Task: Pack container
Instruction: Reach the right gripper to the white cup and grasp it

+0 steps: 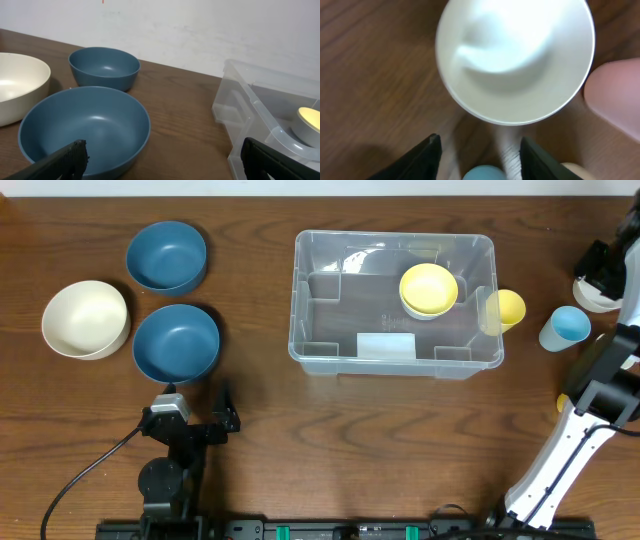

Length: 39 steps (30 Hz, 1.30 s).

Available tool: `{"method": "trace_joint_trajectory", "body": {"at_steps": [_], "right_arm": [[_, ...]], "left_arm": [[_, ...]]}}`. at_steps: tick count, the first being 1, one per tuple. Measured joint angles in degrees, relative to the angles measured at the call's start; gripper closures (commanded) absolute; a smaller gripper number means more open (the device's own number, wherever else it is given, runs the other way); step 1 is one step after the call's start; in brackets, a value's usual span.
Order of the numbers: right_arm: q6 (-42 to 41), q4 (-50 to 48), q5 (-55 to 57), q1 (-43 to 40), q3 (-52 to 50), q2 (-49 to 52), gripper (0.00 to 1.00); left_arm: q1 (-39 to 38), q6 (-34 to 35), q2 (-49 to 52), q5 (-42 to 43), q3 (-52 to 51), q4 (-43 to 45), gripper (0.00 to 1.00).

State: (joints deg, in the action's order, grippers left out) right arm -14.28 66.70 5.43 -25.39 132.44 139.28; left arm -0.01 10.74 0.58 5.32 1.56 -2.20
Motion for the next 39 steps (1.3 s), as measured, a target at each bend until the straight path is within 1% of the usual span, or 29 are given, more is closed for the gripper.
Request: {"method": "trace_joint_trajectory", "body": {"at_steps": [6,15,20,22,24,25,28,35,39], "right_arm": [[5.3,-3.8,0.0,-0.4,-4.2,0.0,0.46],[9.0,-7.9,-0.7,-0.4,-7.3,0.0,0.49],[10.7,-10.5,-0.8,-0.4,-9.3,0.0,0.54],[11.3,-11.2,-0.9,-0.4,-9.6,0.0,0.59],[11.8,-11.7,-0.9,-0.4,-9.6,0.0,0.66],[11.8,-12.0,-0.9,-0.4,-9.6,0.0,0.71],[12.2,-12.5,-0.9,-0.4,-9.6,0.0,0.8],[12.2,-13.0,-0.9,-0.4,-9.6,0.0,0.82],[12.2,-13.2,-0.9,-0.4,-9.6,0.5,0.81]], "left_arm": [[0.0,0.0,0.0,0.0,0.0,0.0,0.02],[0.0,0.0,0.0,0.0,0.0,0.0,0.02],[0.0,0.0,0.0,0.0,0.0,0.0,0.02],[0.0,0.0,0.0,0.0,0.0,0.0,0.02],[0.0,0.0,0.0,0.0,0.0,0.0,0.02],[0.0,0.0,0.0,0.0,0.0,0.0,0.02],[0.0,0.0,0.0,0.0,0.0,0.0,0.02],[0.0,0.0,0.0,0.0,0.0,0.0,0.02],[0.0,0.0,0.0,0.0,0.0,0.0,0.02]]}}
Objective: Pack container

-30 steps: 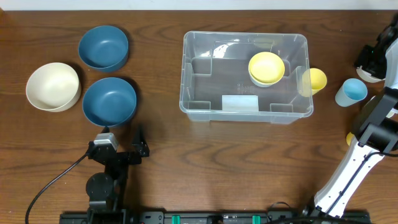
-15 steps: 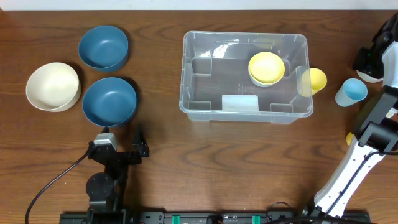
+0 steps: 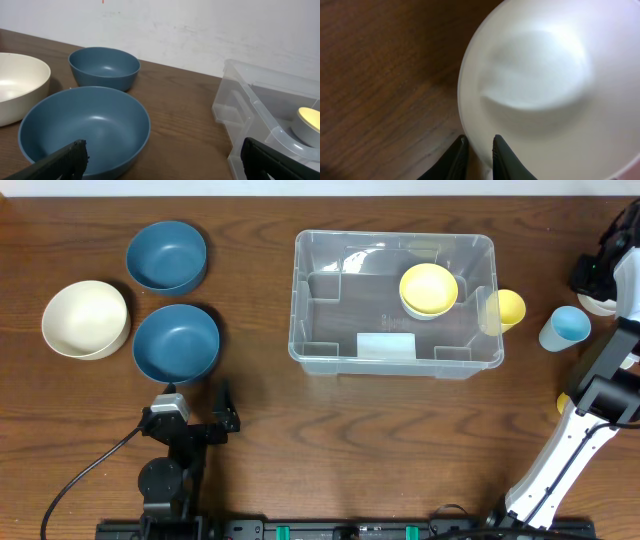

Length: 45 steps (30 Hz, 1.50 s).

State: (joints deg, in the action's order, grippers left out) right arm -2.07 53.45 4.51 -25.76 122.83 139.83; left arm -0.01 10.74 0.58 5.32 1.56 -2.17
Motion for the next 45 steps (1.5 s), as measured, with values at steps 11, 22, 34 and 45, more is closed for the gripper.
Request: {"method": "trace_joint_trajectory", "body": {"at_steps": [11,22,34,45], "right_arm": [[0.3,-1.2,1.5,0.0,0.3,2.1,0.99],[0.3,-1.2,2.4,0.5,0.4,2.1,0.99],[0.2,8.4,-1.0,9.0,14.9,4.0,0.99],[0.2,22.2,-2.0,15.9,39.7,4.0,0.99]], "left_arm": [[0.0,0.0,0.0,0.0,0.0,0.0,0.02],[0.0,0.0,0.0,0.0,0.0,0.0,0.02],[0.0,0.0,0.0,0.0,0.0,0.0,0.02],[0.0,0.0,0.0,0.0,0.0,0.0,0.02]]}}
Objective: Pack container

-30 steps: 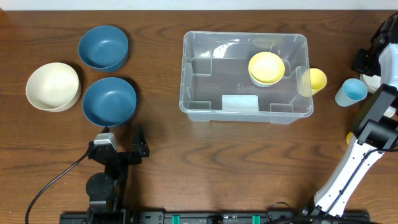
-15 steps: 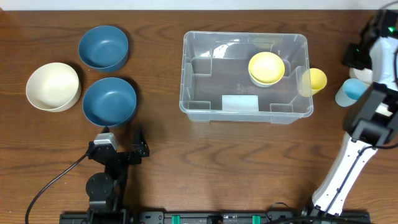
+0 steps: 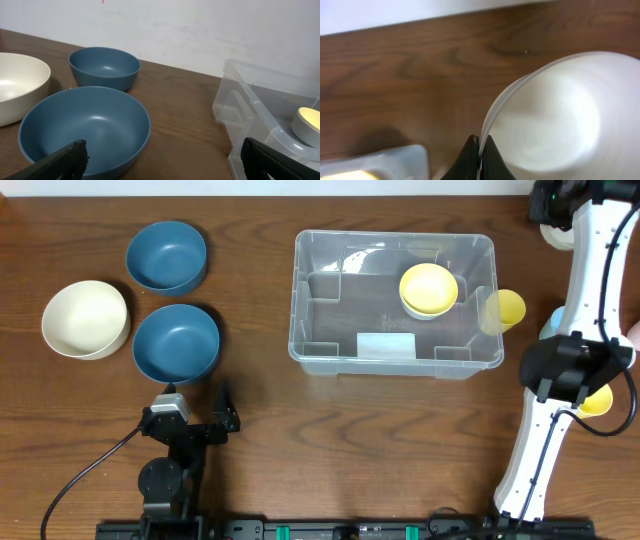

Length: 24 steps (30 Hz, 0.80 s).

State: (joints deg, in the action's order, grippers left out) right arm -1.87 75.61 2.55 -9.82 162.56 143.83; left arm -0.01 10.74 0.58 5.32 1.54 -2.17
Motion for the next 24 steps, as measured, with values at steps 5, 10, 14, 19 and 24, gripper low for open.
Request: {"method": "trace_joint_trajectory", "body": {"at_steps": [5,10,14,19,24], "right_arm": [[0.0,5.0,-1.8,4.3,5.4,-1.2,0.99],[0.0,6.8,-3.0,11.1,6.6,-3.0,0.99],[-0.1,10.6,-3.6,17.3,6.6,-3.2,0.99],[-0.7,15.6,-4.0,23.3,6.6,-3.2,0.99],[-1.6,21.2,-3.3,26.3,6.6,-3.2,0.99]], "left_arm": [[0.0,0.0,0.0,0.0,0.0,0.0,0.02],[0.0,0.0,0.0,0.0,0.0,0.0,0.02],[0.0,0.0,0.0,0.0,0.0,0.0,0.02],[0.0,0.0,0.0,0.0,0.0,0.0,0.02],[0.0,0.0,0.0,0.0,0.0,0.0,0.02]]}}
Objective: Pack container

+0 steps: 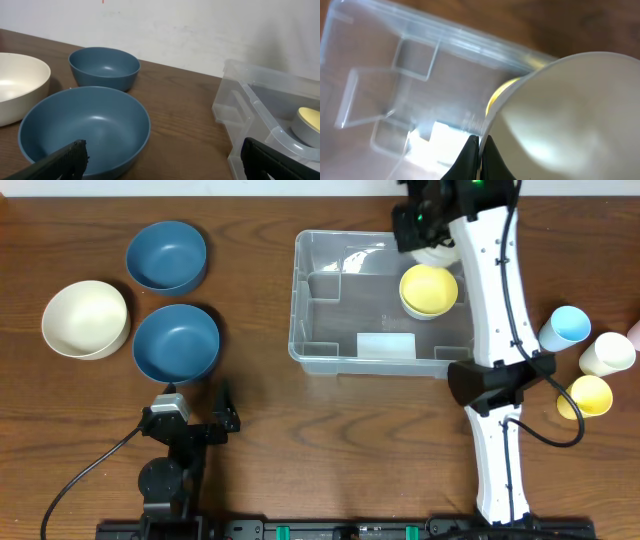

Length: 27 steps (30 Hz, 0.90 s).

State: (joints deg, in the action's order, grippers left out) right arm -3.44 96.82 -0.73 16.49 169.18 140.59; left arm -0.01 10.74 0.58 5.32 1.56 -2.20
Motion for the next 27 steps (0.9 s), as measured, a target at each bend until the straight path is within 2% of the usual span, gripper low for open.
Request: {"method": "trace_joint_trajectory", "body": {"at_steps": [6,17,27], "right_arm": [[-0.4,0.3,-0.4,0.2,-2.1,-0.2,0.99],[-0.5,-0.6,0.1,0.3,-21.4,-0.6,0.99],[-0.5,-9.4,3.1,0.3,-26.4,-0.6,0.99]], "left_arm": [[0.0,0.0,0.0,0.0,0.0,0.0,0.02],[0.0,0.0,0.0,0.0,0.0,0.0,0.02],[0.0,0.0,0.0,0.0,0.0,0.0,0.02]]}}
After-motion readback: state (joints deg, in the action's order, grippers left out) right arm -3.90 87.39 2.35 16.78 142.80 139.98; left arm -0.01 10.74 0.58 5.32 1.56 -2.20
